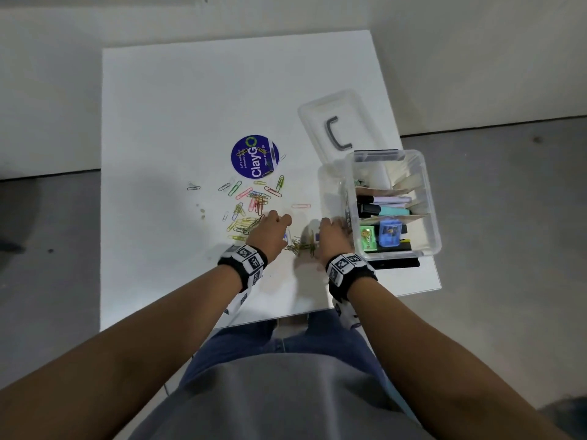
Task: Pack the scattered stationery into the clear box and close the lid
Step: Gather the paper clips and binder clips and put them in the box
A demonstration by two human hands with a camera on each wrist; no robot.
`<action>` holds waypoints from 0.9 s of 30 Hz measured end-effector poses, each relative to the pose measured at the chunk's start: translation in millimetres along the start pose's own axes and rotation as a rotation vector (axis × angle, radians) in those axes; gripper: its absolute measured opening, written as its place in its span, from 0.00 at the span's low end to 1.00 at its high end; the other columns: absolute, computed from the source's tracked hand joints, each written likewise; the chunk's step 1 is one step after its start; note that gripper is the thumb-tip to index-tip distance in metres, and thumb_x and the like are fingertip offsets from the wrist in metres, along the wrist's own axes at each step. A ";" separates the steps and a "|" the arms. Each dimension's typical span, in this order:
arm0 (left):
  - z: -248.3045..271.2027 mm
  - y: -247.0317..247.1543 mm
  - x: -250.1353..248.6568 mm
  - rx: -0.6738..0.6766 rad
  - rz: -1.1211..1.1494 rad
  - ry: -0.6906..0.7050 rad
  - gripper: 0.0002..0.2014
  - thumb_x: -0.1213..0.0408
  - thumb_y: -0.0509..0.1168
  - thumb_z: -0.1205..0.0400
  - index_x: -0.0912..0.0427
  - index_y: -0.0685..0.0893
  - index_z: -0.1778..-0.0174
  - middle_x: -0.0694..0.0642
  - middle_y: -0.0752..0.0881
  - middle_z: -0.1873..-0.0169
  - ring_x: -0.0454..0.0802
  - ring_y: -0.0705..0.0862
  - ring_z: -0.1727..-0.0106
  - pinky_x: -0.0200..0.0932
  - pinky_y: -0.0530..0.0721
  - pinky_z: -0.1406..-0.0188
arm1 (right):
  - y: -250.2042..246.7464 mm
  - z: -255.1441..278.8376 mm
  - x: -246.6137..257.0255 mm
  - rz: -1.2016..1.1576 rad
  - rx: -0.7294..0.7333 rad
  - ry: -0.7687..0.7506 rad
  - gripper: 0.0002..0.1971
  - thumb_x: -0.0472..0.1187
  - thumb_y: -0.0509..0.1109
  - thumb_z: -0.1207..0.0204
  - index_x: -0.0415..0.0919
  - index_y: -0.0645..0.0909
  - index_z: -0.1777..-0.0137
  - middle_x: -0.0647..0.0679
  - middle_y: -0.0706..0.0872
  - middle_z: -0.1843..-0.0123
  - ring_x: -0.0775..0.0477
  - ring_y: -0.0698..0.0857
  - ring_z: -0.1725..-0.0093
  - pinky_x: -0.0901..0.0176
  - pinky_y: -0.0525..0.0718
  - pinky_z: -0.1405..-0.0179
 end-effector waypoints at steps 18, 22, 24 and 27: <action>12.5 -4.5 26.3 -0.070 0.252 0.038 0.09 0.71 0.65 0.25 0.63 0.73 0.51 0.62 0.77 0.54 0.62 0.80 0.56 0.50 0.79 0.58 | 1.2 1.9 -12.2 -0.518 -0.180 0.033 0.11 0.37 0.65 0.18 0.34 0.70 0.41 0.41 0.82 0.53 0.45 0.83 0.67 0.69 0.81 0.75; 17.6 -17.6 35.5 -0.155 0.497 -0.062 0.08 0.71 0.66 0.25 0.63 0.74 0.53 0.59 0.81 0.58 0.53 0.78 0.59 0.42 0.75 0.65 | -3.5 14.9 -15.9 -0.715 -0.162 -0.016 0.15 0.34 0.65 0.18 0.40 0.70 0.33 0.43 0.83 0.57 0.50 0.82 0.72 0.75 0.78 0.76; 20.9 -24.6 36.6 -0.173 0.614 -0.108 0.07 0.70 0.64 0.22 0.63 0.75 0.51 0.57 0.81 0.60 0.51 0.78 0.63 0.38 0.74 0.68 | 0.8 14.8 -15.1 -0.715 -0.128 -0.017 0.09 0.35 0.64 0.17 0.42 0.73 0.39 0.37 0.87 0.52 0.40 0.88 0.69 0.55 0.88 0.67; 21.6 -30.6 33.6 -0.163 0.684 -0.144 0.04 0.68 0.57 0.17 0.62 0.75 0.48 0.57 0.81 0.64 0.51 0.77 0.67 0.39 0.72 0.72 | 4.9 15.1 -16.6 -0.770 -0.123 0.035 0.06 0.35 0.65 0.19 0.43 0.70 0.47 0.33 0.86 0.52 0.31 0.89 0.62 0.43 0.89 0.63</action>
Point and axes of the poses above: each hand's wrist, its own z-axis away from the middle knuckle, its own y-axis out of the palm, x = y × z, the point moved 4 cm from there along -z, towards the middle knuckle
